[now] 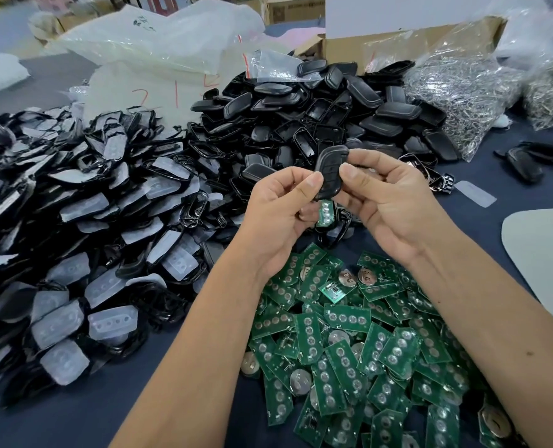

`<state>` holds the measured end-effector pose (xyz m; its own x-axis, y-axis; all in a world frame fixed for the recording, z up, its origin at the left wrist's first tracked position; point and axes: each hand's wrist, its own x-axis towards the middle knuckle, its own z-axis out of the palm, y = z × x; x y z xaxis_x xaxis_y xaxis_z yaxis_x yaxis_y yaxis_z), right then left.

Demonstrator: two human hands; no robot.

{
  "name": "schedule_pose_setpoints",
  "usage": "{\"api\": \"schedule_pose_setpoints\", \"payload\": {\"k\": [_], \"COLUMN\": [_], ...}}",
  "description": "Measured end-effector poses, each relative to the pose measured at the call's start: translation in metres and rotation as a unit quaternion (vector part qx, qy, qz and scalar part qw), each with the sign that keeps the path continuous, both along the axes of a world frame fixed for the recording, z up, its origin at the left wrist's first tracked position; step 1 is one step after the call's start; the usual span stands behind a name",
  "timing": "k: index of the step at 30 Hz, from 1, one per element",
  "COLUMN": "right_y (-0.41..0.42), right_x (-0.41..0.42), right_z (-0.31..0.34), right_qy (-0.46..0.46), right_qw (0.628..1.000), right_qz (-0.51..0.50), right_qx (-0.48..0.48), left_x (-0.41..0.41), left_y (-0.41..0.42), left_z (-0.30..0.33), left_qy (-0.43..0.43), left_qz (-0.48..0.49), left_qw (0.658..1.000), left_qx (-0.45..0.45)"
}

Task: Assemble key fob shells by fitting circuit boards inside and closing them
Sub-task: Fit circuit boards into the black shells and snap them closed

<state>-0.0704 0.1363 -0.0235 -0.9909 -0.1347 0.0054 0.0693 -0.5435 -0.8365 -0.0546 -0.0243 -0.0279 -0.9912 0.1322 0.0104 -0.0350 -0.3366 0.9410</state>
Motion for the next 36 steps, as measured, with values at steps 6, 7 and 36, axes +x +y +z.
{"api": "schedule_pose_setpoints", "payload": {"k": [6, 7, 36], "right_y": [0.003, 0.003, 0.022], "right_x": [-0.002, -0.002, -0.014], "right_z": [0.001, 0.0, -0.011], "right_qy": [-0.02, -0.017, -0.021], "right_qw": [1.0, 0.999, 1.0], "right_qz": [-0.002, -0.017, -0.007], "right_qx": [0.015, 0.028, 0.007], "left_x": [0.0, -0.001, -0.002], "left_y": [0.005, 0.006, 0.001], "left_z": [0.0, 0.0, -0.014], "left_qy": [0.018, 0.039, 0.155], "left_qz": [0.027, 0.059, 0.225], "left_qw": [0.999, 0.992, 0.875], "left_qx": [-0.044, -0.1, -0.399]}}
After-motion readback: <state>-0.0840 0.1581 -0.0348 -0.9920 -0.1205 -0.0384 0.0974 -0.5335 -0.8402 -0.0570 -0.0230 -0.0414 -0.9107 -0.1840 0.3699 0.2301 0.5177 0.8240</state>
